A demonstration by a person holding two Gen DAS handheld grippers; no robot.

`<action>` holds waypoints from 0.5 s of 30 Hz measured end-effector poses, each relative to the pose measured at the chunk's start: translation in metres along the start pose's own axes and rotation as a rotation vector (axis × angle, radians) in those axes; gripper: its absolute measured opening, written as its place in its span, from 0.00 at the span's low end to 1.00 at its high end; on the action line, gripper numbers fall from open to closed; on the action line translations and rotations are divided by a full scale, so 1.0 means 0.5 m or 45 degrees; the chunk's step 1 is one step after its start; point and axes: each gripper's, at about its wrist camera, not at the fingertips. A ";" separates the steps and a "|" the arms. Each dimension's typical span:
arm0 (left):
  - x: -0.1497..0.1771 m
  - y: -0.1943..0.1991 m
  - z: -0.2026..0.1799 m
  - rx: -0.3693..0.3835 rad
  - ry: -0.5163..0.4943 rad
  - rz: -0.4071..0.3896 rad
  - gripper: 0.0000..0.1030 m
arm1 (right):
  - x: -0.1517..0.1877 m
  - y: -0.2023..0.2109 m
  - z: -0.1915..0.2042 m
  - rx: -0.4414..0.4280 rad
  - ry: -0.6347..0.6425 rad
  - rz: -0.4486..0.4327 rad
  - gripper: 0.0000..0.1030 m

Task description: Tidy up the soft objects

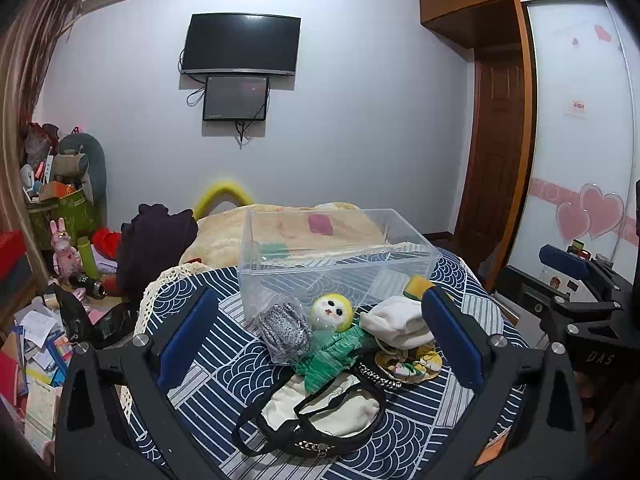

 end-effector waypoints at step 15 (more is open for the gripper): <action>-0.002 0.007 -0.009 0.000 -0.015 -0.007 1.00 | -0.003 0.004 -0.002 -0.005 -0.009 -0.003 1.00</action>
Point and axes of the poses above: each gripper's, at about its wrist camera, not at the fingertips, and y roughly against the way its jaws point, z to its left, x to its underside, and after that the axes turned 2 degrees about -y, right-handed
